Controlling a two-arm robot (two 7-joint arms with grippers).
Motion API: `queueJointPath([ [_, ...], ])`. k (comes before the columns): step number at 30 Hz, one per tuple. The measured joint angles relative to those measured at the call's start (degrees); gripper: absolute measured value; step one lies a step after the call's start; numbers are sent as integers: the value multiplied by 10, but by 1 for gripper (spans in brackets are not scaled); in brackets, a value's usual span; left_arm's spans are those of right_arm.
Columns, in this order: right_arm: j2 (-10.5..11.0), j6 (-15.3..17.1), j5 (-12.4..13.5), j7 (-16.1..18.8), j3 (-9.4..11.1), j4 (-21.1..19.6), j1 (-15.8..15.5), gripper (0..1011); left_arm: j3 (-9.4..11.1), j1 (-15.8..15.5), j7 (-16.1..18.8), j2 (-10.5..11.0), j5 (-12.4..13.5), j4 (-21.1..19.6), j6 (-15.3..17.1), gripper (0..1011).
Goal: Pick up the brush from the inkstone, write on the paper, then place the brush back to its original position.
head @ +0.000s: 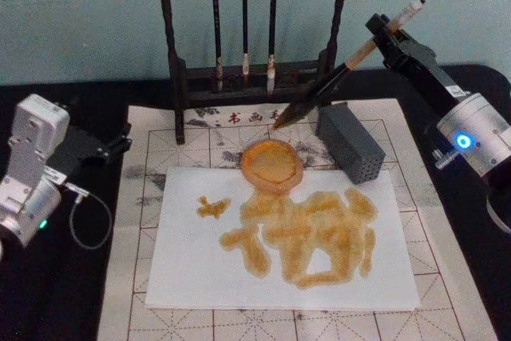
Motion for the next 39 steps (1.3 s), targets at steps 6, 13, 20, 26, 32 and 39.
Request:
queueJointPath([
  [6, -2, 18, 21, -21, 2, 9, -1, 188, 0, 0, 0, 0, 0, 0, 0, 1001],
  [13, -5, 41, 49, -42, -1, 19, 0, 188, 0, 0, 0, 0, 0, 0, 0, 1001],
  [20, -7, 50, 66, -58, -10, 33, 2, 188, 0, 0, 0, 0, 0, 0, 0, 1001],
  [26, -8, 61, 81, -71, -17, 46, 5, 188, 0, 0, 0, 0, 0, 0, 0, 1001],
  [32, -11, 67, 96, -82, -22, 56, 9, 188, 0, 0, 0, 0, 0, 0, 0, 1001],
  [39, -19, 67, 111, -91, -27, 72, 17, 187, 0, 0, 0, 0, 0, 0, 0, 1001],
])
